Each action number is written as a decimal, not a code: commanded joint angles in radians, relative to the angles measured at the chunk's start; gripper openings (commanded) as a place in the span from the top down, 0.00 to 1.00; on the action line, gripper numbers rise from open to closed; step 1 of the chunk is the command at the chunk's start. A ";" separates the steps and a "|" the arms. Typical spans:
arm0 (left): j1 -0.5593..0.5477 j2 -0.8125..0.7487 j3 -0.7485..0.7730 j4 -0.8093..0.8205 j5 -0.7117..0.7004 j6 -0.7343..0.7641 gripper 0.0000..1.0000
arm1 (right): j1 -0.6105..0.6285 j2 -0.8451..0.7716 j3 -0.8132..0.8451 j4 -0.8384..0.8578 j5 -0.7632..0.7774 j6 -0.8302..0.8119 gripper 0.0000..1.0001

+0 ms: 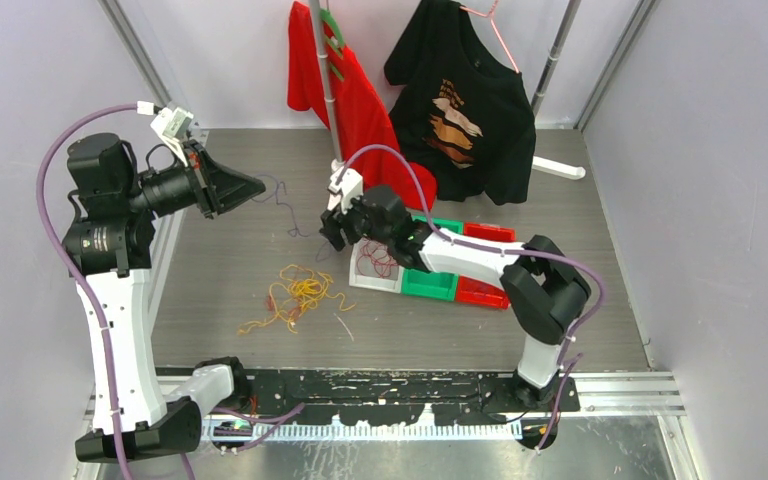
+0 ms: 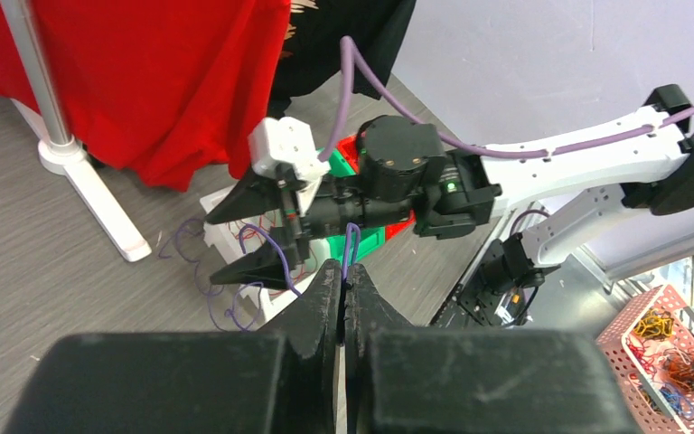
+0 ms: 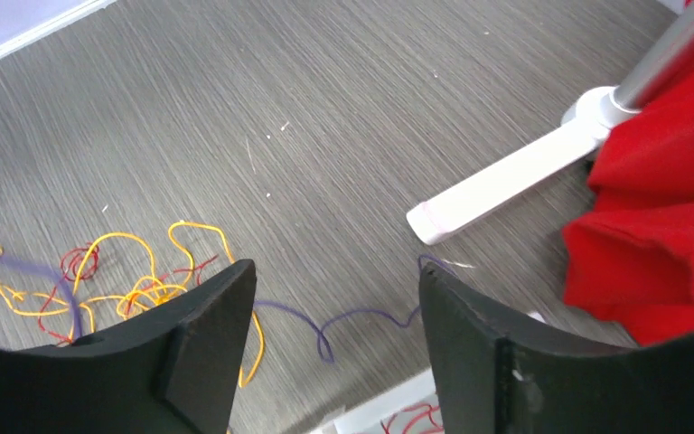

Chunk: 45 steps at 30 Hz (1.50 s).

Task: Untangle the cables
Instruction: Untie the cable.

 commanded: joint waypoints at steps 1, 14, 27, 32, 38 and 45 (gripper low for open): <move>0.006 -0.013 0.014 0.017 -0.013 0.036 1.00 | -0.025 -0.149 -0.065 0.024 0.032 0.015 0.24; 0.006 -0.017 -0.021 0.088 -0.024 -0.006 1.00 | -0.093 -0.276 -0.123 0.021 -0.285 0.125 0.19; 0.006 -0.024 -0.012 0.093 -0.023 -0.007 1.00 | -0.038 -0.071 0.054 -0.038 -0.336 0.105 0.29; 0.006 -0.028 -0.012 0.088 -0.025 -0.007 1.00 | -0.036 -0.028 0.100 -0.024 -0.294 0.133 0.63; 0.007 -0.065 -0.091 0.077 -0.069 0.038 1.00 | -0.097 -0.184 0.083 0.031 -0.156 0.294 0.99; -0.012 -0.062 -0.255 0.088 -0.117 0.122 1.00 | -0.157 -0.422 0.174 -0.101 -0.148 0.407 0.99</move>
